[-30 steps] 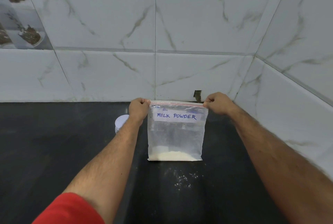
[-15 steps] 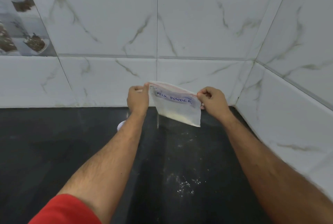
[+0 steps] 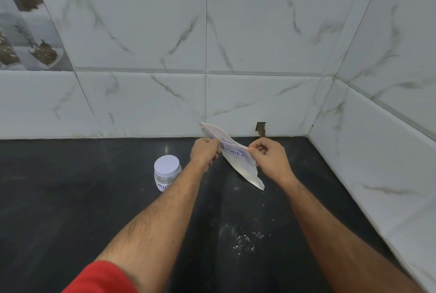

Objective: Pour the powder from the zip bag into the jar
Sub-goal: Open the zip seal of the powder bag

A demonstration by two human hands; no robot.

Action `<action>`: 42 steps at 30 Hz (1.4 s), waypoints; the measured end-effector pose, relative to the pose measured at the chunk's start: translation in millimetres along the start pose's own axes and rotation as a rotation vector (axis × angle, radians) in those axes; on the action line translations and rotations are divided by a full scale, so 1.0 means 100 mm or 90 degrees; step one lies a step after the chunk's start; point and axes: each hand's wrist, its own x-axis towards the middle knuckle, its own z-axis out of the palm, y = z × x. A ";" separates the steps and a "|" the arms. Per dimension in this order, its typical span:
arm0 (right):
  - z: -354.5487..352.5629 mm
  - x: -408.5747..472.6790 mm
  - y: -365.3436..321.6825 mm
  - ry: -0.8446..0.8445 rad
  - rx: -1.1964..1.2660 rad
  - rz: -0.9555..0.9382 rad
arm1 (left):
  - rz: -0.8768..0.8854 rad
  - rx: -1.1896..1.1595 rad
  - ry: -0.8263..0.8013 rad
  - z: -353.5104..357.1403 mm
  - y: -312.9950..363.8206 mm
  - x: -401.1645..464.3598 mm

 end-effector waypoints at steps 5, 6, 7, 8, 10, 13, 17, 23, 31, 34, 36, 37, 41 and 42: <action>-0.01 0.00 -0.01 -0.026 -0.031 -0.027 | -0.019 0.006 0.005 0.00 0.02 -0.01; 0.00 0.00 -0.02 -0.029 -0.032 -0.027 | -0.027 0.011 -0.004 0.00 0.01 -0.02; 0.00 0.01 -0.01 -0.031 -0.037 -0.026 | -0.031 0.012 -0.011 0.00 0.01 -0.02; 0.00 0.02 -0.02 -0.036 -0.043 -0.022 | -0.030 0.012 -0.014 0.00 0.00 -0.02; 0.00 0.06 -0.04 -0.049 -0.065 -0.012 | -0.013 0.017 -0.020 -0.01 -0.01 -0.02; 0.01 0.19 -0.17 -0.095 -0.125 0.006 | 0.028 0.032 -0.037 0.00 0.02 -0.04; 0.09 0.39 -0.39 -0.168 -0.288 0.008 | 0.073 0.059 -0.069 0.01 0.10 -0.05; 0.18 0.52 -0.55 -0.189 -0.550 0.014 | 0.092 0.097 -0.105 -0.05 0.16 -0.04; 0.08 0.72 -0.61 -0.140 -0.581 0.065 | 0.141 0.295 -0.009 -0.17 0.31 -0.06; -0.18 0.87 -0.66 -0.003 -0.504 0.127 | 0.135 0.419 0.106 -0.29 0.48 -0.01; -0.20 0.94 -0.72 -0.059 -0.425 0.155 | 0.139 0.436 0.121 -0.29 0.59 0.01; -0.18 0.96 -0.74 -0.094 -0.375 0.161 | 0.141 0.439 0.119 -0.27 0.64 0.02; -0.21 1.00 -0.70 -0.018 -0.291 0.147 | 0.137 0.438 0.119 -0.24 0.68 0.06; -0.23 0.97 -0.65 -0.024 -0.307 0.162 | 0.135 0.441 0.121 -0.24 0.66 0.07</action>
